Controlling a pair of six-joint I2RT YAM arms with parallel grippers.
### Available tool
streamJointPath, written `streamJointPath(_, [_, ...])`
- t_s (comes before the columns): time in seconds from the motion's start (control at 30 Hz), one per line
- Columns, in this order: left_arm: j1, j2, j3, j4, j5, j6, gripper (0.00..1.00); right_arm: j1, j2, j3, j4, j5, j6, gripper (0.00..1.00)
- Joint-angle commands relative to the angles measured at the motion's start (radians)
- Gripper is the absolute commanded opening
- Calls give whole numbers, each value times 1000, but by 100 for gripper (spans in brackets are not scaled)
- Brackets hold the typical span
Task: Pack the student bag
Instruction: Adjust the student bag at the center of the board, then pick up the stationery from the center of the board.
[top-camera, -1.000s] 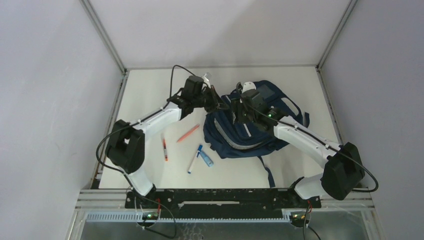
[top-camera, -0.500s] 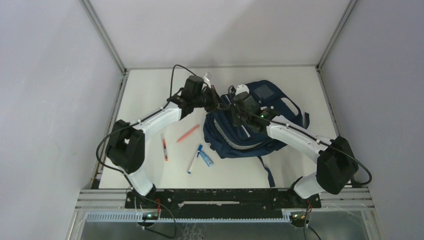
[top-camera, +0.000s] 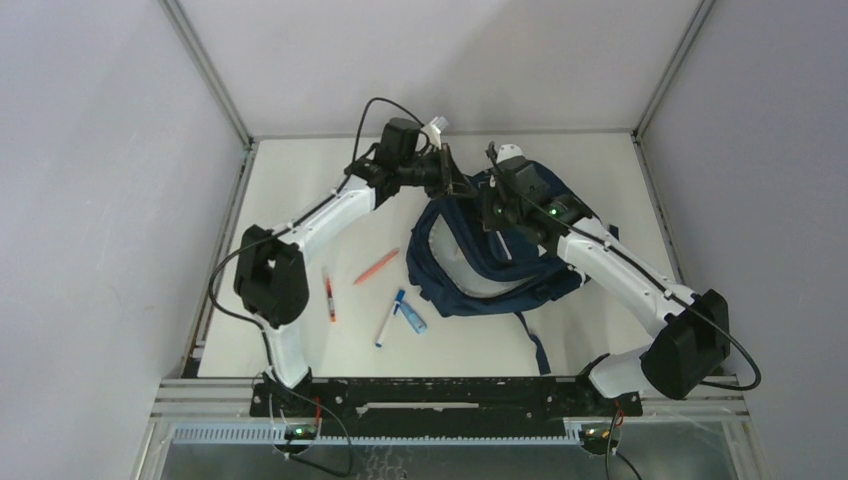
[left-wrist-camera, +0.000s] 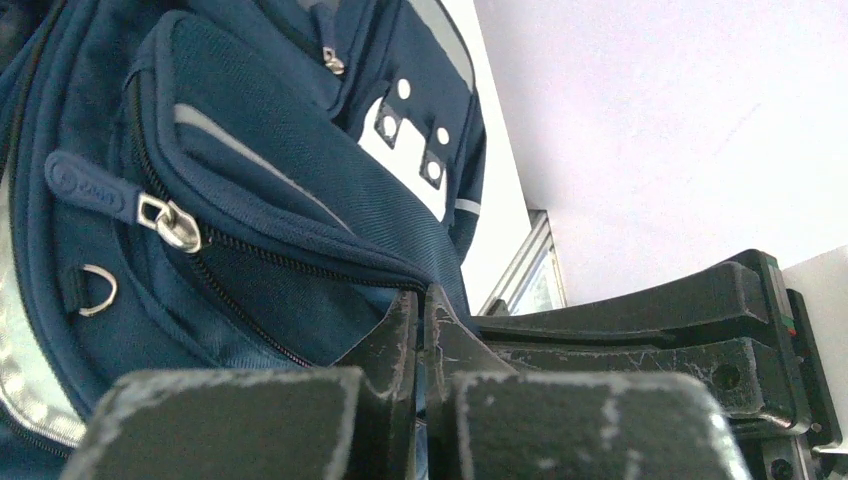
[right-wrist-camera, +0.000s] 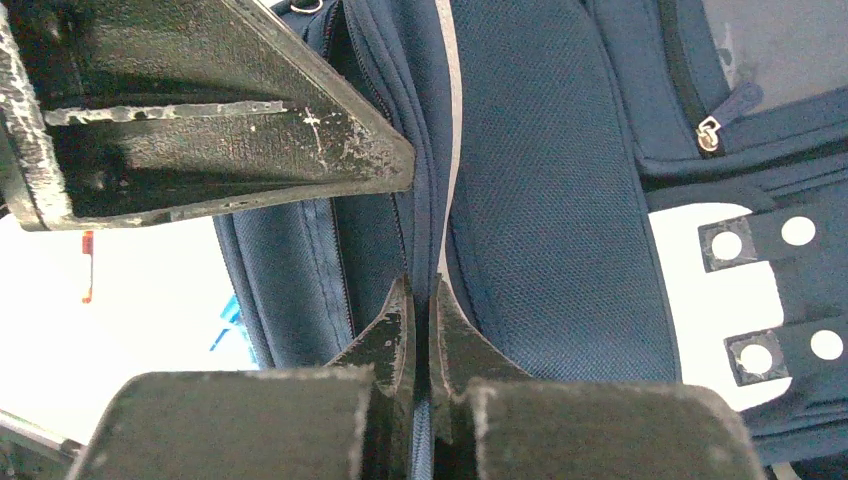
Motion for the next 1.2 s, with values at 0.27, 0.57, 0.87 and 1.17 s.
streamJointPath(0.27, [57, -72, 65, -175, -226, 213, 56, -89, 16, 90, -29, -180, 100, 0])
streamJointPath(0.57, [56, -595, -430, -256, -462, 349, 88, -104, 30, 74, 12, -229, 100, 0])
streamJointPath(0.87, [-168, -857, -873, -217, -698, 222, 94, -100, 21, 72, 33, -263, 87, 0])
streamJointPath(1.17, [-368, -654, -928, -214, -904, 52, 73, -95, 12, 73, 38, -274, 87, 0])
